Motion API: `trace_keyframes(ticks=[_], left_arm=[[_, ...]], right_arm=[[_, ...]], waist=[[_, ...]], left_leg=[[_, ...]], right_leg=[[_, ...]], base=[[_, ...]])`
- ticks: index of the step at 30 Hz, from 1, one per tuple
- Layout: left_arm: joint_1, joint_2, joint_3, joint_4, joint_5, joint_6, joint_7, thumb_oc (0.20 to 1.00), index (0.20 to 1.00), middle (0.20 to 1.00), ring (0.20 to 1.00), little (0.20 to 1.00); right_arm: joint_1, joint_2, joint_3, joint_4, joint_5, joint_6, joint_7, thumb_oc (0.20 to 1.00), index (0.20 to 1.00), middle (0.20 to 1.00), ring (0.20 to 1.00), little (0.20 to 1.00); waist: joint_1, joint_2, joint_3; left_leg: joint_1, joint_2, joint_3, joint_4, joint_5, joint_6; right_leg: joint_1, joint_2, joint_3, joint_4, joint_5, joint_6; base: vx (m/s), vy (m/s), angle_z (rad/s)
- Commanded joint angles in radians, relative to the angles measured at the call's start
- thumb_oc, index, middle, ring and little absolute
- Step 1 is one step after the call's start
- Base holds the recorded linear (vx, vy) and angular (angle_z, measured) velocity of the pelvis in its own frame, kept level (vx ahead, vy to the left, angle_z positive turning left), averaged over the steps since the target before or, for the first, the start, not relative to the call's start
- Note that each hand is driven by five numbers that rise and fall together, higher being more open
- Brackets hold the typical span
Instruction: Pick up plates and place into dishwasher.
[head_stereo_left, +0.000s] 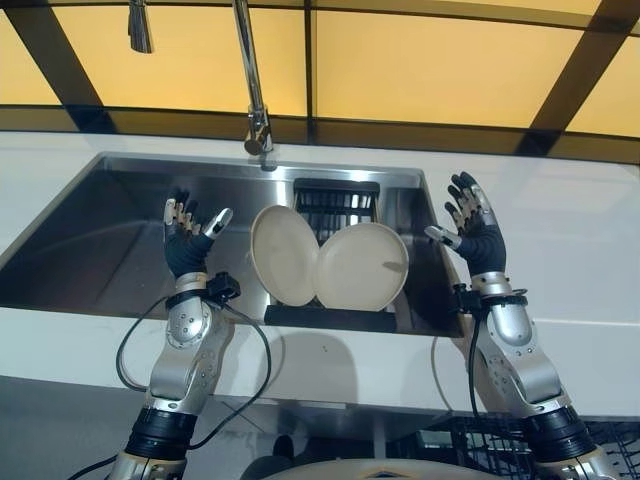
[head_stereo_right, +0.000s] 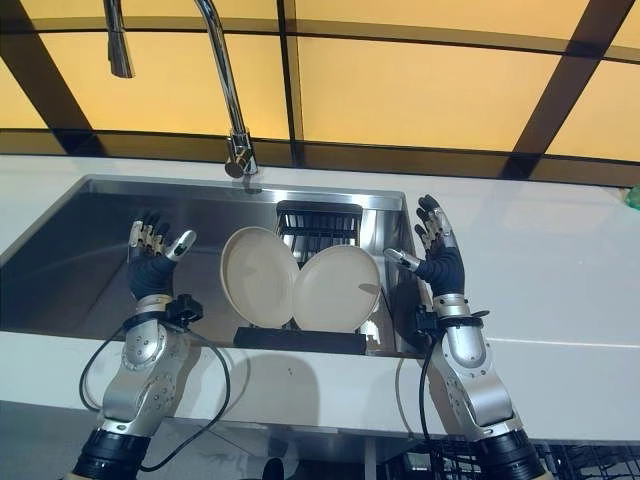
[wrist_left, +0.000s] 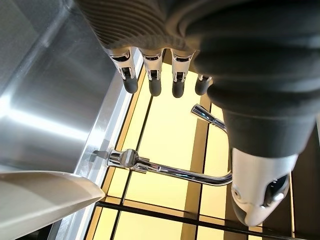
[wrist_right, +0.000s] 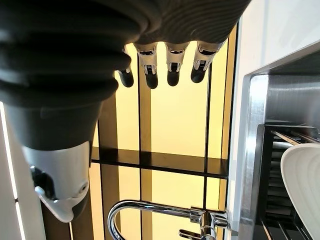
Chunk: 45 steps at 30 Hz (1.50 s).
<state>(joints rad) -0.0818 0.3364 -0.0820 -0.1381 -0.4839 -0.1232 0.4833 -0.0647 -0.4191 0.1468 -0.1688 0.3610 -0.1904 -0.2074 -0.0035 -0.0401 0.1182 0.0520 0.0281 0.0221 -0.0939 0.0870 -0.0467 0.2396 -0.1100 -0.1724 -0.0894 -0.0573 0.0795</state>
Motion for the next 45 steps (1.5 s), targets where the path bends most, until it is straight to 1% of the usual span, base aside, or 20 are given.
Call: trace_keyframes(ticks=[1, 6, 15, 18, 19, 21, 25, 28, 31, 32, 35, 38, 39, 40, 45], left_arm=[[-0.033, 0.052, 0.014, -0.046, 0.052, -0.045, -0.051, 1.0, 1.0, 1.0, 1.0, 1.0], [-0.036, 0.053, 0.011, -0.053, 0.05, -0.072, -0.071, 1.0, 1.0, 1.0, 1.0, 1.0], [-0.05, 0.056, 0.021, -0.047, 0.101, -0.07, -0.068, 1.0, 1.0, 1.0, 1.0, 1.0], [-0.06, 0.061, 0.022, -0.034, 0.156, -0.077, -0.068, 1.0, 1.0, 1.0, 1.0, 1.0], [-0.068, 0.073, 0.023, -0.034, 0.203, -0.075, -0.069, 1.0, 1.0, 1.0, 1.0, 1.0], [-0.082, 0.101, 0.027, -0.024, 0.261, -0.055, -0.071, 1.0, 1.0, 1.0, 1.0, 1.0], [-0.104, 0.17, 0.045, 0.01, 0.368, -0.026, -0.113, 1.0, 1.0, 1.0, 1.0, 1.0], [-0.118, 0.245, 0.05, 0.049, 0.455, 0.023, -0.201, 1.0, 1.0, 1.0, 1.0, 1.0], [-0.132, 0.339, 0.053, 0.107, 0.55, 0.023, -0.249, 1.0, 1.0, 1.0, 1.0, 1.0], [-0.14, 0.375, 0.051, 0.136, 0.578, 0.016, -0.252, 1.0, 1.0, 1.0, 1.0, 1.0], [-0.159, 0.439, 0.049, 0.192, 0.642, -0.012, -0.257, 1.0, 1.0, 1.0, 1.0, 1.0], [-0.17, 0.505, 0.036, 0.234, 0.766, -0.038, -0.255, 1.0, 1.0, 1.0, 1.0, 1.0], [-0.173, 0.516, 0.032, 0.24, 0.788, -0.037, -0.26, 1.0, 1.0, 1.0, 1.0, 1.0], [-0.172, 0.544, 0.024, 0.249, 0.825, -0.04, -0.268, 1.0, 1.0, 1.0, 1.0, 1.0], [-0.16, 0.616, -0.012, 0.283, 0.996, -0.083, -0.242, 1.0, 1.0, 1.0, 1.0, 1.0]], right_arm=[[-0.061, -0.02, -0.037, -0.002, -0.023, -0.044, -0.005, 1.0, 1.0, 1.0, 1.0, 1.0], [-0.068, -0.017, -0.04, 0.004, -0.017, -0.04, -0.006, 1.0, 1.0, 1.0, 1.0, 1.0], [-0.067, -0.014, -0.036, 0.013, -0.02, -0.052, -0.011, 1.0, 1.0, 1.0, 1.0, 1.0], [-0.073, -0.016, -0.036, 0.018, -0.017, -0.049, -0.012, 1.0, 1.0, 1.0, 1.0, 1.0], [-0.078, -0.019, -0.036, 0.019, -0.014, -0.043, -0.012, 1.0, 1.0, 1.0, 1.0, 1.0], [-0.079, -0.025, -0.036, 0.023, -0.01, -0.046, -0.009, 1.0, 1.0, 1.0, 1.0, 1.0], [-0.083, -0.039, -0.038, 0.025, 0.001, -0.042, -0.006, 1.0, 1.0, 1.0, 1.0, 1.0], [-0.084, -0.057, -0.04, 0.026, 0.012, -0.035, 0.002, 1.0, 1.0, 1.0, 1.0, 1.0], [-0.086, -0.083, -0.046, 0.023, 0.033, -0.025, 0.015, 1.0, 1.0, 1.0, 1.0, 1.0], [-0.089, -0.095, -0.048, 0.022, 0.042, -0.02, 0.018, 1.0, 1.0, 1.0, 1.0, 1.0], [-0.098, -0.109, -0.048, 0.03, 0.052, -0.013, 0.022, 1.0, 1.0, 1.0, 1.0, 1.0], [-0.097, -0.12, -0.049, 0.03, 0.055, -0.01, 0.027, 1.0, 1.0, 1.0, 1.0, 1.0], [-0.097, -0.122, -0.049, 0.029, 0.057, -0.009, 0.027, 1.0, 1.0, 1.0, 1.0, 1.0], [-0.094, -0.131, -0.052, 0.026, 0.065, -0.009, 0.028, 1.0, 1.0, 1.0, 1.0, 1.0], [-0.078, -0.155, -0.063, 0.024, 0.081, -0.011, 0.046, 1.0, 1.0, 1.0, 1.0, 1.0]], waist=[[0.035, 0.023, -0.052], [0.036, 0.026, -0.048], [0.031, 0.03, -0.047], [0.027, 0.032, -0.047], [0.026, 0.033, -0.048], [0.023, 0.036, -0.05], [0.017, 0.041, -0.056], [0.01, 0.048, -0.061], [0.003, 0.059, -0.066], [-0.001, 0.063, -0.067], [-0.006, 0.071, -0.07], [-0.013, 0.078, -0.071], [-0.014, 0.078, -0.071], [-0.018, 0.081, -0.071], [-0.031, 0.089, -0.068]], left_leg=[[0.043, 0.103, 0.018, 0.056, -0.103, -0.054], [0.043, 0.101, 0.015, 0.053, -0.103, -0.054], [0.045, 0.098, 0.016, 0.049, -0.103, -0.055], [0.047, 0.098, 0.018, 0.049, -0.103, -0.056], [0.048, 0.098, 0.019, 0.048, -0.103, -0.057], [0.049, 0.096, 0.02, 0.046, -0.103, -0.057], [0.052, 0.094, 0.027, 0.044, -0.102, -0.058], [0.053, 0.095, 0.034, 0.042, -0.1, -0.06], [0.05, 0.095, 0.041, 0.045, -0.097, -0.062], [0.05, 0.095, 0.044, 0.045, -0.096, -0.062], [0.048, 0.092, 0.052, 0.046, -0.095, -0.061], [0.046, 0.09, 0.059, 0.046, -0.095, -0.06], [0.046, 0.09, 0.06, 0.046, -0.095, -0.06], [0.045, 0.089, 0.064, 0.047, -0.094, -0.061], [0.044, 0.083, 0.071, 0.045, -0.095, -0.058]], right_leg=[[-0.113, -0.05, 0.004, 0.066, 0.033, 0.047], [-0.114, -0.051, 0.004, 0.065, 0.035, 0.05], [-0.114, -0.055, 0.008, 0.061, 0.037, 0.054], [-0.113, -0.056, 0.01, 0.06, 0.037, 0.055], [-0.112, -0.057, 0.01, 0.059, 0.038, 0.055], [-0.113, -0.058, 0.012, 0.058, 0.039, 0.056], [-0.113, -0.06, 0.014, 0.055, 0.041, 0.059], [-0.116, -0.062, 0.018, 0.055, 0.042, 0.061], [-0.121, -0.064, 0.023, 0.056, 0.043, 0.064], [-0.122, -0.066, 0.024, 0.055, 0.044, 0.065], [-0.126, -0.068, 0.028, 0.055, 0.046, 0.065], [-0.131, -0.071, 0.032, 0.054, 0.048, 0.066], [-0.131, -0.072, 0.033, 0.055, 0.049, 0.067], [-0.134, -0.073, 0.035, 0.055, 0.05, 0.068], [-0.143, -0.077, 0.046, 0.056, 0.054, 0.071]], base=[[0.0, 0.0, 0.0], [0.0, 0.0, 0.0], [0.0, 0.0, 0.0], [0.0, 0.0, 0.0], [0.0, 0.0, 0.0], [0.0, 0.0, 0.0], [0.0, 0.0, 0.0], [0.01, 0.032, 0.0], [0.02, 0.056, -0.01], [0.03, 0.054, -0.01], [0.03, 0.058, -0.01], [0.03, 0.048, 0.0], [0.03, 0.047, -0.01], [0.03, 0.046, -0.01], [0.04, 0.051, 0.03]])
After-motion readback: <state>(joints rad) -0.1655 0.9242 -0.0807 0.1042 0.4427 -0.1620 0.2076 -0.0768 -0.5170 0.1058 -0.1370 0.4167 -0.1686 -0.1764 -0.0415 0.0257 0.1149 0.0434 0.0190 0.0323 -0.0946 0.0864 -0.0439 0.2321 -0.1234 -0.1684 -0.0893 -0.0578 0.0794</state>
